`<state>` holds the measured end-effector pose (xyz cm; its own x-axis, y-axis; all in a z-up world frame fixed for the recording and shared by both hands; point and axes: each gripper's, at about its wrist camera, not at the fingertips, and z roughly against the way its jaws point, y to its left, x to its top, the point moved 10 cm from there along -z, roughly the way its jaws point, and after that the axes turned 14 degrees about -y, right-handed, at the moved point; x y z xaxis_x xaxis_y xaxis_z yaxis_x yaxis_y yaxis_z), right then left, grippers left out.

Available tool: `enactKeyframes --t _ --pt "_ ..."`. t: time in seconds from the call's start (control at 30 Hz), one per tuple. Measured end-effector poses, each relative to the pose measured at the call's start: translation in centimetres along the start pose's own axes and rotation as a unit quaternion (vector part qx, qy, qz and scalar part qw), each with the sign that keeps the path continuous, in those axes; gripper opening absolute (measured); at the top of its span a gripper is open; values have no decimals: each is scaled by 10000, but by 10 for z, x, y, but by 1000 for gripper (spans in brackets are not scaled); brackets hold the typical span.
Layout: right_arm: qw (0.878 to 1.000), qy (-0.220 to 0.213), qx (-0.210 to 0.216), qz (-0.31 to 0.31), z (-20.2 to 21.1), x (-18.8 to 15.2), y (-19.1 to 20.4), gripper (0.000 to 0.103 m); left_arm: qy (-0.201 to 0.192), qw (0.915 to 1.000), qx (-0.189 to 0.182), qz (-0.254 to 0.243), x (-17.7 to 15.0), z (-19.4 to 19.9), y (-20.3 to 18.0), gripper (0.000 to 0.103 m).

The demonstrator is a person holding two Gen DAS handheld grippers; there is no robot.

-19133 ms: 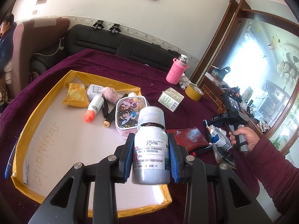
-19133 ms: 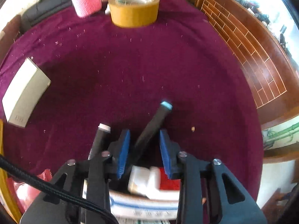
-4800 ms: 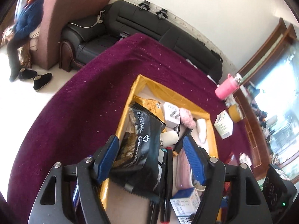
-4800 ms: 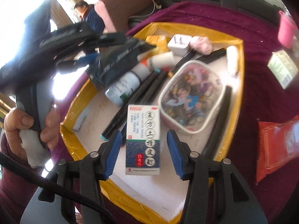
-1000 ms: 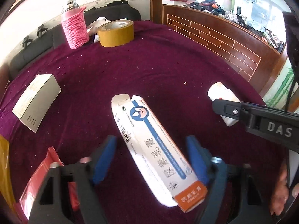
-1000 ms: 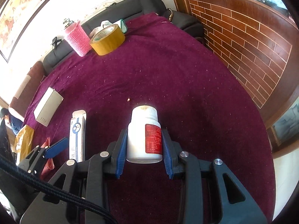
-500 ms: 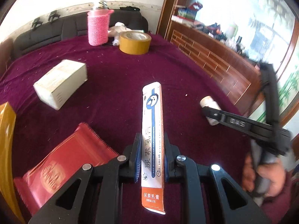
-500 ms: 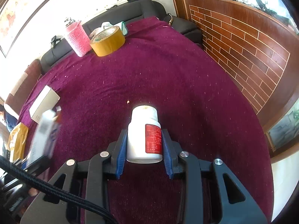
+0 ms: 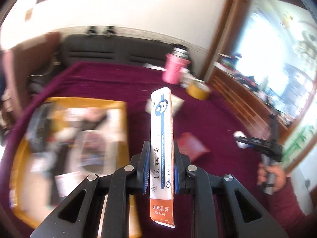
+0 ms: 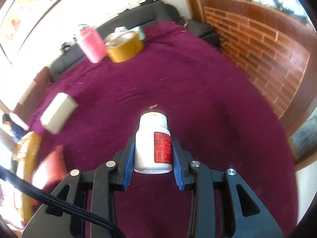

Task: Organize objects
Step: 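Carry the white bottle and long box toward the tray with both grippers, then lower the white bottle and long box into the tray and open both grippers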

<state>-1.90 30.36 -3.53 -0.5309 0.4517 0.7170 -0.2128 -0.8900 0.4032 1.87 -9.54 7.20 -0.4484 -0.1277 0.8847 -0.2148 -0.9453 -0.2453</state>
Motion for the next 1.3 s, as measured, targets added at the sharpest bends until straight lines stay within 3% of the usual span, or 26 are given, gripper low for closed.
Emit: enactKeyframes --t 0.13,0.23,0.43,0.57,0.83,1.1,1.3 --pt "9976 182 643 164 16 -16 68 32 -52 9978 661 85 -6 27 67 16" --pt "9925 322 1131 334 24 -28 122 32 -14 9960 879 185 -19 36 93 16" --pt "9707 892 2075 818 36 -78 240 32 226 9927 1075 501 -50 38 129 16" --pt "9541 1312 2456 1105 40 -121 295 32 379 9914 1082 638 -68 37 142 16" --pt "9347 1681 2483 1906 31 -188 361 32 551 9908 1082 592 -87 29 141 16" --pt "9264 1579 2103 2696 20 -215 372 33 479 9892 1359 281 -87 30 143 16" --pt "9245 1571 1976 2858 16 -222 374 33 365 9881 1467 270 -82 35 149 16"
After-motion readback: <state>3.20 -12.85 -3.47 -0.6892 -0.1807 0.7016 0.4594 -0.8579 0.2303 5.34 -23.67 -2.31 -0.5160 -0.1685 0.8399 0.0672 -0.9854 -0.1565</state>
